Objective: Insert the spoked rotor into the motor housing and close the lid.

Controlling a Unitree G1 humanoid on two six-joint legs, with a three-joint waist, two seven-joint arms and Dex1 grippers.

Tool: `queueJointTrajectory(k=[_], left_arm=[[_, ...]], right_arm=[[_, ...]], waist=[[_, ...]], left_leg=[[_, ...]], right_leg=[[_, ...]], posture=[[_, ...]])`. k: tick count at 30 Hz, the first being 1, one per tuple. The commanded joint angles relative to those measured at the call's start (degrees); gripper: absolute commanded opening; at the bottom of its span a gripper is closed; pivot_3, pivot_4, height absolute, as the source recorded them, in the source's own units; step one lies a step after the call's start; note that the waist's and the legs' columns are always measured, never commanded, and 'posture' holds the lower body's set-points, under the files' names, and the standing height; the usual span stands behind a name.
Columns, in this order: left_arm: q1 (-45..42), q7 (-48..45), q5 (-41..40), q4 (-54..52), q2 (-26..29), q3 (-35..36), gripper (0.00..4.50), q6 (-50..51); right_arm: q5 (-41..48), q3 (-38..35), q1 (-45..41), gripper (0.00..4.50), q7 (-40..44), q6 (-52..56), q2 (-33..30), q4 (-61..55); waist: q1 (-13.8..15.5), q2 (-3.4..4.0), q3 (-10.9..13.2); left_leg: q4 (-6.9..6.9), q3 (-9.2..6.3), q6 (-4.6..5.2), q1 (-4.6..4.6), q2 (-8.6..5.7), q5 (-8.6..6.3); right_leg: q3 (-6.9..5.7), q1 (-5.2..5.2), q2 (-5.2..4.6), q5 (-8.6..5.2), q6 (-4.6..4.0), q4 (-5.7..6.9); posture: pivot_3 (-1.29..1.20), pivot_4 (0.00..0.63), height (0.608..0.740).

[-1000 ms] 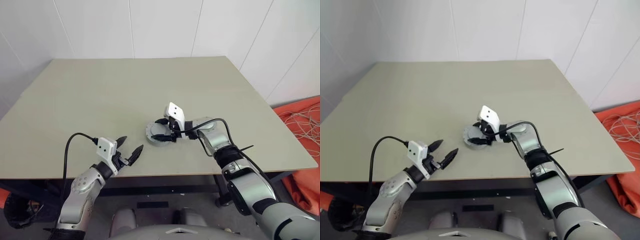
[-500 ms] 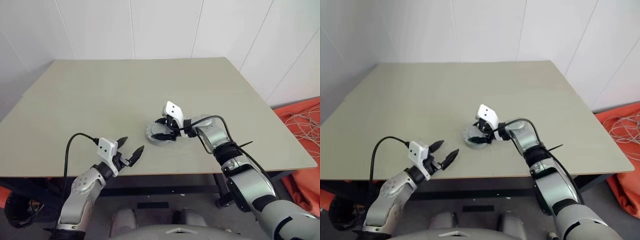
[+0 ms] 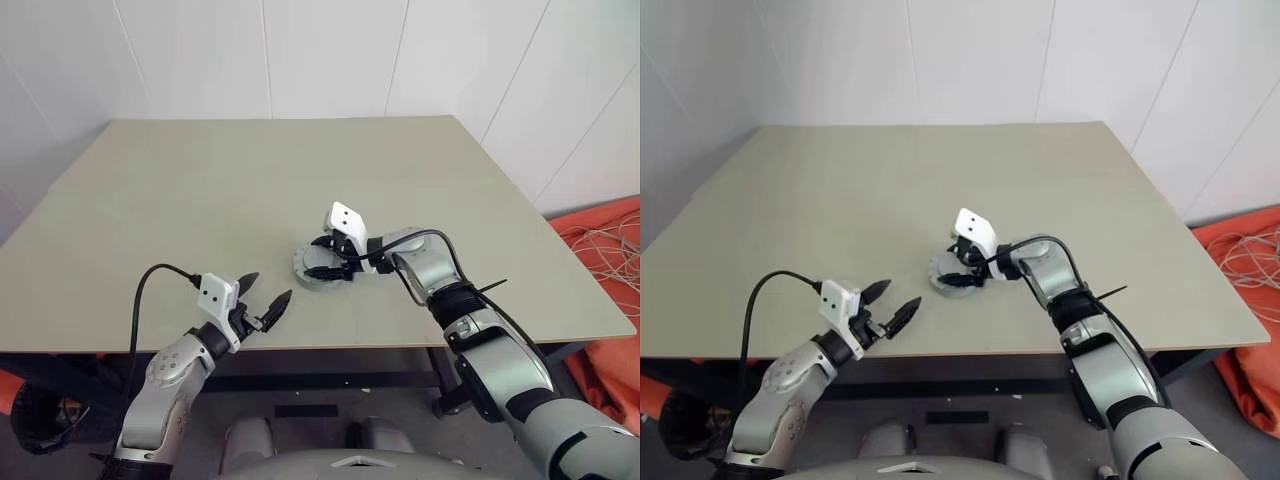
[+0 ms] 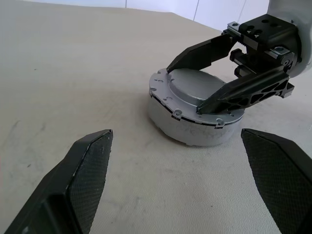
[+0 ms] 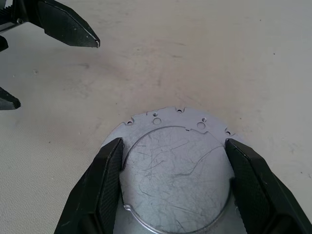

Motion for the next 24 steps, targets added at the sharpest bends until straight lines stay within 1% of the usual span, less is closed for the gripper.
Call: queueJointTrajectory(k=[1,3,9,12,16,18,22,24], left_arm=[[-0.83,0.04,-1.03,-2.97,0.35,0.12,4.50,0.13],[-0.77,0.05,-1.13,-3.06,0.30,0.18,4.50,0.29],[-0.46,-0.23,-1.47,-2.70,0.53,0.40,4.50,0.02],[-1.62,-1.16,-0.99,-1.63,1.71,0.88,4.50,-0.60],[-5.89,-3.73,-2.10,0.92,4.08,1.66,4.50,-0.17],[-8.96,-5.51,-2.50,3.22,5.62,2.16,4.50,0.08],[-15.36,-8.61,-4.63,7.76,7.41,3.18,4.50,1.91],[-18.35,-10.00,-4.44,10.67,8.05,3.09,4.50,2.01]], right_arm=[[-3.30,1.30,0.52,3.22,-0.85,2.93,-2.16,2.51],[-3.75,1.27,0.30,3.22,-2.25,3.02,-2.05,3.03],[-3.88,1.65,0.40,3.22,-2.64,2.44,-1.98,3.04],[-3.85,1.91,0.59,3.22,-2.92,2.23,-1.89,2.88],[-3.86,2.26,0.91,3.22,-3.37,2.18,-1.57,2.42],[-3.73,2.38,1.12,3.22,-3.51,2.18,-1.48,2.05],[-3.51,2.41,1.19,3.22,-4.07,1.93,-1.31,1.89],[-3.44,2.33,1.23,3.22,-4.28,1.97,-1.19,1.76]], waist=[[0.02,0.00,0.00],[0.01,0.00,0.00],[-0.01,0.02,0.01],[-0.02,0.03,0.02],[-0.02,0.03,0.03],[-0.02,0.04,0.03],[-0.04,0.03,0.02],[-0.05,0.01,0.01]], left_leg=[[0.00,0.00,0.00,-0.01,-0.02,0.00],[0.00,-0.01,0.00,0.02,-0.08,0.00],[-0.02,-0.06,0.00,0.08,-0.32,0.00],[-0.07,-0.09,0.00,0.21,-0.34,-0.01],[-0.40,-0.11,0.01,0.27,-0.39,-0.01],[-1.03,-0.11,0.00,0.45,-0.39,-0.01],[-1.13,-0.09,0.00,0.62,-0.46,-0.01],[-1.14,-0.06,0.00,0.61,-0.45,-0.01]], right_leg=[[0.00,0.00,-0.02,0.00,0.00,-0.01],[0.00,0.04,-0.08,0.00,0.01,-0.01],[-0.01,-0.04,-0.09,-0.01,0.02,-0.03],[-0.10,-0.12,-0.10,-0.03,0.04,-0.21],[-0.15,-0.03,-0.16,-0.03,0.06,-0.62],[-0.20,0.17,-0.19,-0.03,0.06,-1.33],[-0.21,0.38,-0.36,-0.03,0.06,-1.42],[-0.17,0.44,-0.39,-0.03,0.06,-1.42]], posture=[[0.00,0.000,0.740],[0.00,0.000,0.740],[0.00,0.000,0.740],[0.00,0.000,0.740],[0.00,0.000,0.740],[0.00,0.000,0.740],[0.00,0.000,0.740],[0.00,0.000,0.740]])
